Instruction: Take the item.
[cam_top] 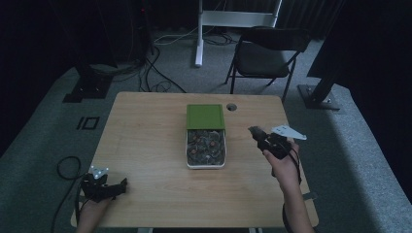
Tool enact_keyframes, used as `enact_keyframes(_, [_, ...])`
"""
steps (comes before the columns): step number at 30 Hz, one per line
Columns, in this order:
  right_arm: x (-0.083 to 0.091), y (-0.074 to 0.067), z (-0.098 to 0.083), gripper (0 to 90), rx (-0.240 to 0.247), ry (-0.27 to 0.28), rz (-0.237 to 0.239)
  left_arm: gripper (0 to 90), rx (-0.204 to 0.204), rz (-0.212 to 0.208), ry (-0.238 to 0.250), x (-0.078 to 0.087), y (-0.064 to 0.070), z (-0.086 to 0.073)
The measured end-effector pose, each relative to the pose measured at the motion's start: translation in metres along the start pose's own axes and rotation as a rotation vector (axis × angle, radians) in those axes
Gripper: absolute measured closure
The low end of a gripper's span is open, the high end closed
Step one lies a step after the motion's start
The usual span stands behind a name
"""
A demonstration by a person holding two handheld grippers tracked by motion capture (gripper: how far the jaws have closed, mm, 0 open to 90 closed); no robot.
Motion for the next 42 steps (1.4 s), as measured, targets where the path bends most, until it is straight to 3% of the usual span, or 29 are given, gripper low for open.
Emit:
enact_keyframes(22, [0.004, 0.051, 0.008, 75.5, -0.059, 0.012, -0.098, 0.2, 0.0, 0.0, -0.001, 0.0, 0.0, 0.0])
enact_keyframes(42, [-0.008, 0.089, 0.002, 75.5, -0.083, -0.042, -0.179, 0.2, 0.0, 0.0, 0.0, 0.0, 0.0, 0.0])
Point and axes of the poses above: each handheld gripper's, and its own axes: x roughly backward along the jaws, z roughly out of its top, y roughly to its right, the point moved 5 cm from there along -x, roughly forward along the jaws, and after that the axes turned 3 degrees about z, right-handed, at the moved point
